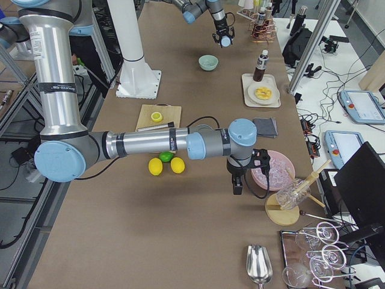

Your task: Pour ice into bowl

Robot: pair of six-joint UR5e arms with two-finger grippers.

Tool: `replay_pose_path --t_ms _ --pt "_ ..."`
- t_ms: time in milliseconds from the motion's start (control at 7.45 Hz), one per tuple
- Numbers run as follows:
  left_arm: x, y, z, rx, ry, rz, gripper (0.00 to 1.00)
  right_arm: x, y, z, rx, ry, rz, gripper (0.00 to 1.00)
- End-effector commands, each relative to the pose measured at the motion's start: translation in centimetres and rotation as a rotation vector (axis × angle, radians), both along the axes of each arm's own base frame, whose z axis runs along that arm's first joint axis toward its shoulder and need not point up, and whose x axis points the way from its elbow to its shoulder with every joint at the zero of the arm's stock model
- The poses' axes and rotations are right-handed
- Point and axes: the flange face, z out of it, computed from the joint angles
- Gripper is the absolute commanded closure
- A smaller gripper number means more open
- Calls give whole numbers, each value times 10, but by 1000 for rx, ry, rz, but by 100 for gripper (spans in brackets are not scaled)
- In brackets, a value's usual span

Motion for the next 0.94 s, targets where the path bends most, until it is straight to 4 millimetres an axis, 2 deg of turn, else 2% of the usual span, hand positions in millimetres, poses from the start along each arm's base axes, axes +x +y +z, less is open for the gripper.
replay_pose_path --t_ms 0,134,268,402,671,805 --pt "-57 -34 14 -13 -201 9 48 0 0 -2 -1 1 3 1" --pt "-75 -42 39 -17 -273 -4 48 0 0 -1 -1 1 1 1" --pt "-118 -59 62 -60 -348 -31 48 0 0 -1 1 0 0 1" --pt "-154 -64 100 -119 -437 -20 48 0 0 -1 -2 1 2 1" --pt "-223 -53 188 -208 -570 10 48 0 0 -2 -2 1 4 1" --pt "-245 -43 235 -238 -655 49 48 -1 -1 -4 0 1 3 1"
